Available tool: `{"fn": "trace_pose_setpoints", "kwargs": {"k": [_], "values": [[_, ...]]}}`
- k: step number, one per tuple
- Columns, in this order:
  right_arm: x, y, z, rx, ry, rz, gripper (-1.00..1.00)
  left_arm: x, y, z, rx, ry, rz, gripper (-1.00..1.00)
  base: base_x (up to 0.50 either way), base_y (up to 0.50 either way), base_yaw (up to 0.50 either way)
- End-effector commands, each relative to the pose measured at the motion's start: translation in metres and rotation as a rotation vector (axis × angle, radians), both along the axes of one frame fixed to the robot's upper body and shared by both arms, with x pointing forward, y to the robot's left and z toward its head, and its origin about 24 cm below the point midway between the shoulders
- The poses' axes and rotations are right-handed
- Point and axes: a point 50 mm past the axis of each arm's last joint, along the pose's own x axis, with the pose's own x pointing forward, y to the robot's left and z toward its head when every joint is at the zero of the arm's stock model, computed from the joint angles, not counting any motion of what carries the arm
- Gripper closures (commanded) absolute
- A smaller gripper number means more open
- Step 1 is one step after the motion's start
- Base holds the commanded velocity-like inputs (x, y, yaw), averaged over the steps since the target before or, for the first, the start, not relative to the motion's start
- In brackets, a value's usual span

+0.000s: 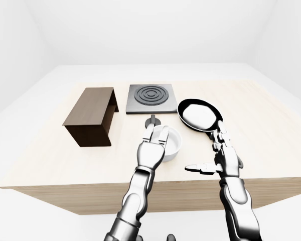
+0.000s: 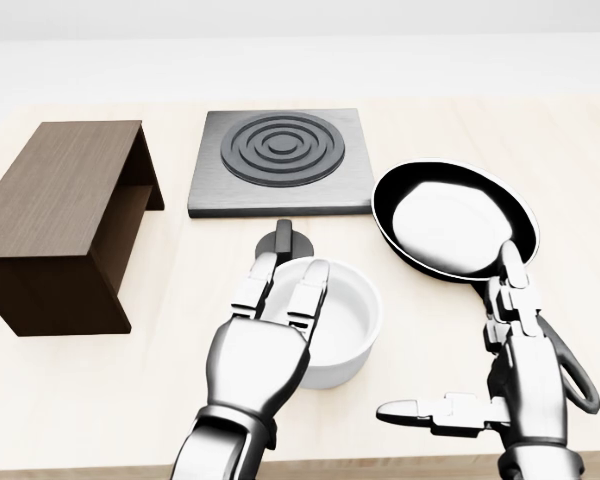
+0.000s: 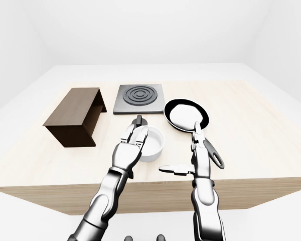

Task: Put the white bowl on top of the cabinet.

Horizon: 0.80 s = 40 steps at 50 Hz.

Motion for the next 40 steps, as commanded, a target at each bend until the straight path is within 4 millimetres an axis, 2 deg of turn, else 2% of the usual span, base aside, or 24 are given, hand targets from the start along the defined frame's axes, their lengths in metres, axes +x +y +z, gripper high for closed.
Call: {"fn": "trace_pose_setpoints", "kwargs": {"k": [1,27,40], "values": [[0.001,0.001,-0.001,-0.001,0.004,0.000,-1.00,0.004,0.000,-0.007,0.008,0.020,0.003,-1.00,0.00,0.00,0.00],[0.002,0.001,-0.002,0.000,0.008,0.000,-1.00,0.021,-0.004,-0.020,0.020,0.049,0.003,-1.00,0.00,0.00,0.00],[0.001,0.001,-0.001,-0.001,0.006,0.001,-1.00,0.022,-0.008,-0.020,0.020,0.052,-0.006,-1.00,0.00,0.00,0.00]]}}
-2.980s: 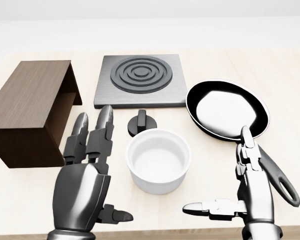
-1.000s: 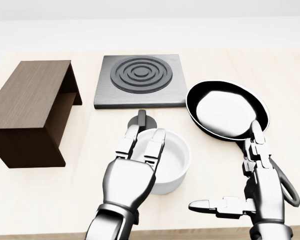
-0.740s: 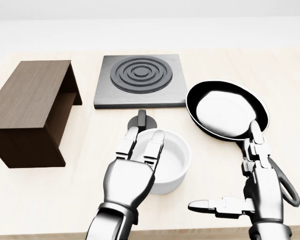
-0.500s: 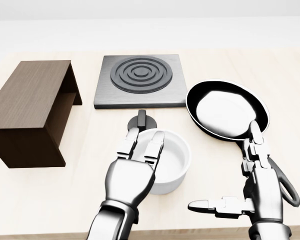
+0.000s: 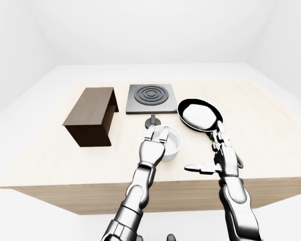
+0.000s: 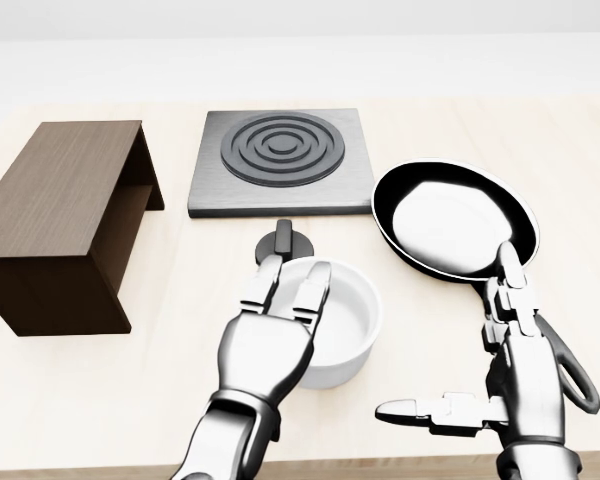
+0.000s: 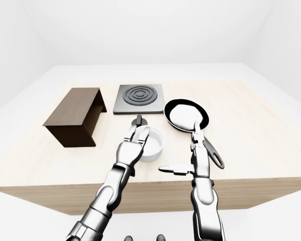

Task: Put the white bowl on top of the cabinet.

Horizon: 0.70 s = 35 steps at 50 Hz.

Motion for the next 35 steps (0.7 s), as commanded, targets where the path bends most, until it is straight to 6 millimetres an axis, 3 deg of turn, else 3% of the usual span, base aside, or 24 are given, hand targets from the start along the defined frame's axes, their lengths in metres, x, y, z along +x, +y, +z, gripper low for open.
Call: {"fn": "trace_pose_setpoints", "kwargs": {"k": [1,35], "values": [[-0.0001,-0.0001,0.0004,0.000,-0.002,0.000,-1.00,0.0024,-0.0034,-0.0025,0.002,0.006,-0.007,-1.00,0.00,0.00,0.00],[-0.0016,-0.0006,0.0025,0.004,-0.010,0.004,-1.00,0.0081,-0.0114,-0.0113,-0.002,0.025,-0.020,-1.00,0.00,0.00,0.00]]}}
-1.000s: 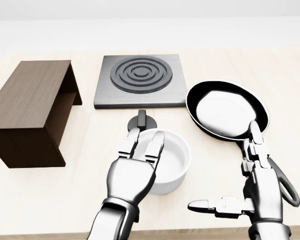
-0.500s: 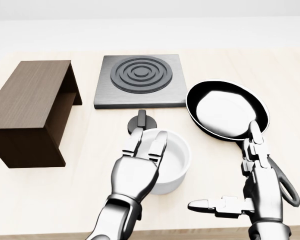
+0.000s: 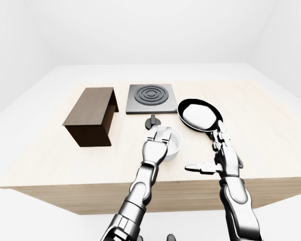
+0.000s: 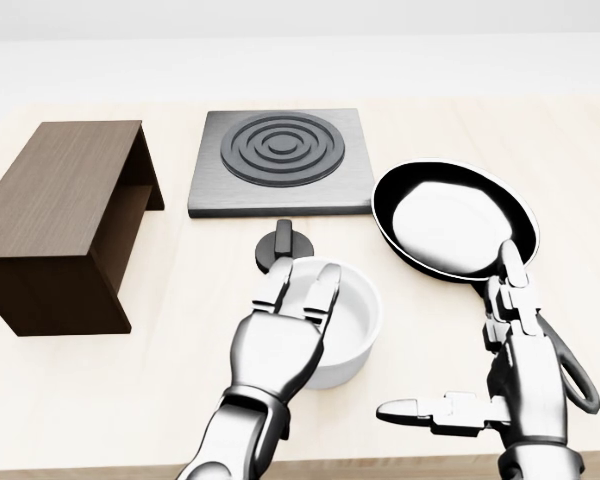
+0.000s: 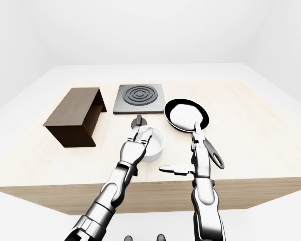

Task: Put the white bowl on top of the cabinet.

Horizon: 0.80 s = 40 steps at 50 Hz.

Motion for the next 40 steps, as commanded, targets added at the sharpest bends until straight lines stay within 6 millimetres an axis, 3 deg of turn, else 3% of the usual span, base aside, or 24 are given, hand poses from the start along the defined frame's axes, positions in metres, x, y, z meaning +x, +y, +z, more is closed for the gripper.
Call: {"fn": "trace_pose_setpoints", "kwargs": {"k": [1,40], "values": [[-0.001,0.000,0.001,0.001,-0.003,0.002,-1.00,0.001,-0.002,-0.004,0.000,0.007,-0.003,-1.00,0.00,0.00,0.00],[-0.004,0.000,0.004,0.000,-0.017,0.005,-1.00,0.006,-0.005,-0.015,-0.004,0.025,-0.004,-1.00,0.00,0.00,0.00]]}}
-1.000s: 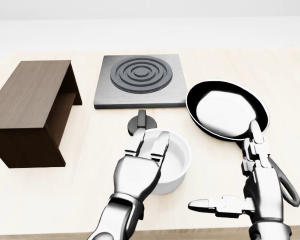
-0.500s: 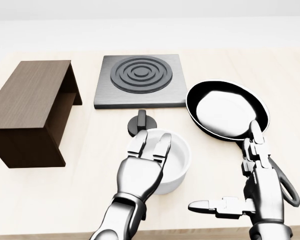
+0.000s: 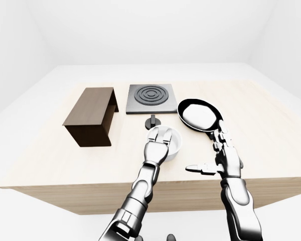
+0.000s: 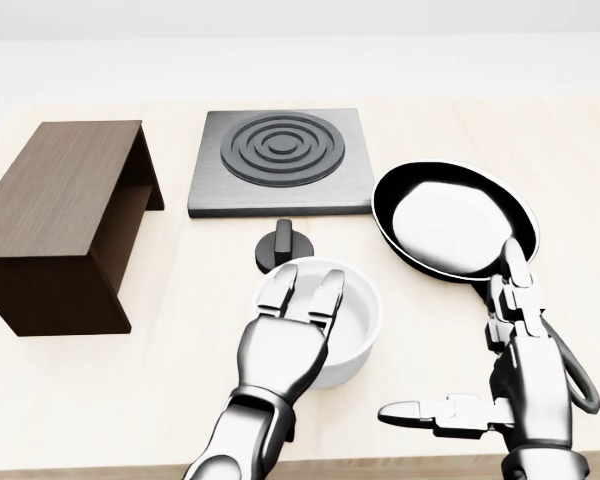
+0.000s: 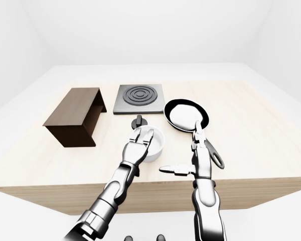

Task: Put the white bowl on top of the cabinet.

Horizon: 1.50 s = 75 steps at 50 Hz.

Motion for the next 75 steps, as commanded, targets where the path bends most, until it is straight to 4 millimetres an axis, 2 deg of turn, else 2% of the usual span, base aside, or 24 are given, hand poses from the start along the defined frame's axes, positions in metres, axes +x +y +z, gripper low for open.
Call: {"fn": "trace_pose_setpoints", "kwargs": {"k": [1,15,16,17,46,53,56,75], "values": [[-0.001,0.000,0.001,-0.001,-0.004,0.001,-1.00,0.001,0.000,-0.002,-0.001,0.002,0.002,-1.00,0.00,0.00,0.00],[-0.001,0.001,0.001,-0.001,-0.005,0.003,-1.00,0.000,-0.001,-0.003,0.001,0.002,-0.003,-1.00,0.00,0.00,0.00],[-0.001,0.001,0.001,-0.002,-0.004,0.003,-1.00,0.001,-0.001,-0.003,0.000,-0.001,-0.001,-0.40,0.00,0.00,0.00],[-0.001,0.001,0.001,-0.002,-0.003,0.004,-1.00,0.001,-0.001,-0.001,-0.009,-0.008,0.003,1.00,0.00,0.00,0.00],[-0.001,0.001,0.000,-0.001,0.002,0.005,-1.00,-0.001,-0.002,-0.002,0.010,-0.010,-0.007,1.00,0.00,0.00,0.00],[-0.001,0.002,0.000,-0.002,0.000,0.007,-1.00,0.002,0.004,0.015,-0.004,-0.037,0.006,1.00,0.00,0.00,0.00],[0.000,0.002,-0.001,-0.001,0.003,0.009,-1.00,0.002,0.009,0.030,-0.003,-0.059,0.011,1.00,0.00,0.00,0.00],[0.001,0.004,-0.004,-0.002,0.017,0.014,-1.00,-0.003,0.019,0.068,-0.007,-0.131,0.032,1.00,0.00,0.00,0.00]]}}
